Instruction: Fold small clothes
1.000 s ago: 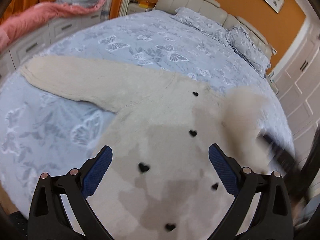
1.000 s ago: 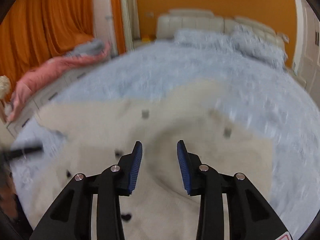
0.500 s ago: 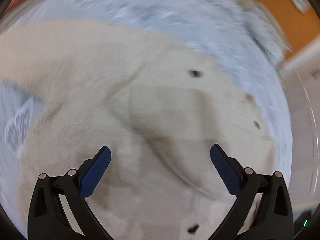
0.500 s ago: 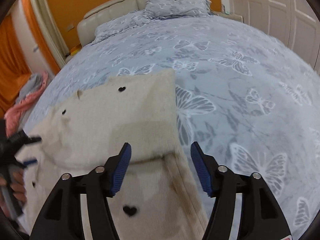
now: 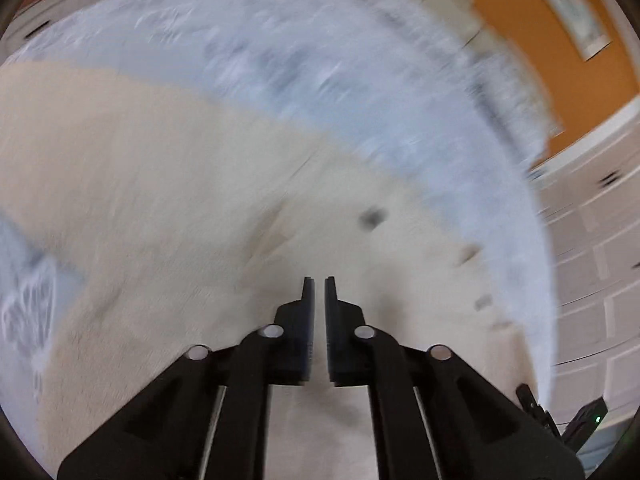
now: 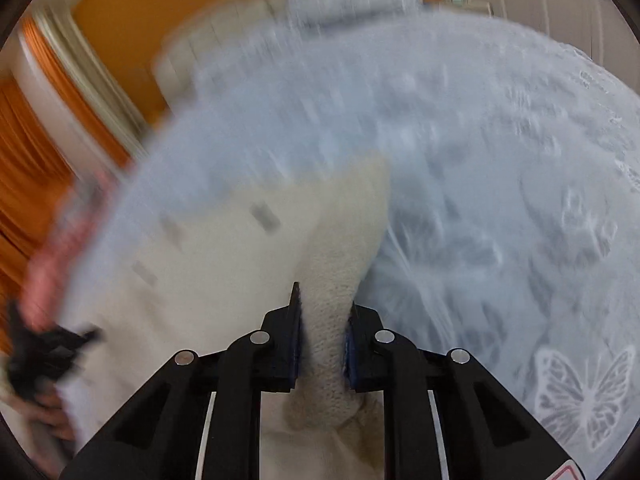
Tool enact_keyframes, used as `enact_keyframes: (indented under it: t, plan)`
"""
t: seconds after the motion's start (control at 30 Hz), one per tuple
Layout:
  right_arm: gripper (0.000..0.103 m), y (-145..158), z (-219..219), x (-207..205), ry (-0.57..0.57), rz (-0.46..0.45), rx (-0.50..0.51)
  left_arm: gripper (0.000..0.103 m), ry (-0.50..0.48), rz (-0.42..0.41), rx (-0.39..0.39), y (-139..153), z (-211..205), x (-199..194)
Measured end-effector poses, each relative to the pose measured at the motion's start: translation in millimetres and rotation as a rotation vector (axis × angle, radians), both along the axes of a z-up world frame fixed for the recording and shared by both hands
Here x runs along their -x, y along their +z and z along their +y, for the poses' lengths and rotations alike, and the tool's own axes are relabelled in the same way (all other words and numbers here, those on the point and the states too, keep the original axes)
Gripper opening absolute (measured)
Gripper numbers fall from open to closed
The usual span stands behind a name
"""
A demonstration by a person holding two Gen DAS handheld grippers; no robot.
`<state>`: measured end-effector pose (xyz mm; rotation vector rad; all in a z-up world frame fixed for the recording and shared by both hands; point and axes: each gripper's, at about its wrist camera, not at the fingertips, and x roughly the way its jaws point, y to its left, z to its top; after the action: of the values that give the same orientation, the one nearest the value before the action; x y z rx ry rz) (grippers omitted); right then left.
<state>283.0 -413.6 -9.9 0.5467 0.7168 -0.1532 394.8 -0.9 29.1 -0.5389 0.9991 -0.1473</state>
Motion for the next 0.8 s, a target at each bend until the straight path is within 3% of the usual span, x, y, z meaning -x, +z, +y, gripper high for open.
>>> enact_keyframes:
  t: [0.07, 0.13, 0.17, 0.2, 0.23, 0.3, 0.33, 0.37, 0.43, 0.53, 0.57, 0.63, 0.67, 0.73, 0.8]
  plan:
    - [0.016, 9.5, -1.7, 11.0, -0.023, -0.065, 0.037, 0.004, 0.010, -0.066, -0.045, 13.9, -0.7, 0.3]
    - [0.016, -19.4, -4.3, 2.0, -0.034, 0.049, 0.088, 0.004, -0.001, 0.002, -0.098, -8.3, -3.0, -3.6]
    - [0.016, -51.7, -7.9, -8.2, -0.028, 0.185, 0.086, 0.004, 0.011, 0.096, -0.069, -31.0, 1.2, -2.4]
    - [0.017, -70.4, -10.1, -8.9, -0.030, 0.238, 0.072, 0.004, 0.016, 0.135, -0.015, -41.0, 4.5, 1.5]
    - [0.018, -68.7, -8.9, 0.4, -0.033, 0.164, 0.081, 0.005, 0.029, 0.149, 0.050, -45.7, 9.5, 12.0]
    - [0.023, -66.4, -6.4, 2.7, -0.039, 0.167, 0.075, 0.029, 0.041, 0.126, 0.114, -41.9, 14.2, 30.1]
    - [0.025, -66.7, -5.5, 3.7, -0.042, 0.161, 0.068, 0.058, 0.052, 0.121, 0.126, -39.2, 14.1, 37.3]
    - [0.025, -68.0, -3.2, 5.1, -0.043, 0.155, 0.072, 0.074, 0.075, 0.116, 0.132, -37.3, 13.3, 42.4]
    - [0.025, -70.2, -0.7, 8.0, -0.054, 0.139, 0.071, 0.078, 0.083, 0.133, 0.130, -40.2, 7.0, 37.1]
    - [0.026, -70.9, -2.9, 10.7, -0.076, 0.132, 0.047, 0.074, 0.106, 0.159, 0.082, -50.0, -4.9, 21.5]
    - [0.027, -70.1, -5.3, 8.7, -0.079, 0.138, 0.048, 0.049, 0.102, 0.142, 0.069, -50.6, -7.2, 13.3]
    - [0.027, -66.8, -6.6, 7.9, -0.081, 0.147, 0.050, 0.010, 0.010, 0.093, 0.104, -38.5, -15.4, 2.3]
    - [0.025, -57.2, -5.0, 10.1, -0.083, 0.119, 0.051, 0.008, -0.006, 0.050, 0.124, -25.7, -16.4, 0.5]
    - [0.023, -38.7, 0.1, 16.1, -0.073, 0.040, 0.083, 0.008, -0.023, -0.053, 0.085, -4.1, -14.3, 2.2]
    - [0.022, -47.1, 3.4, 10.8, -0.064, 0.087, 0.152, 0.008, -0.019, -0.069, 0.034, -5.9, -11.0, -0.3]
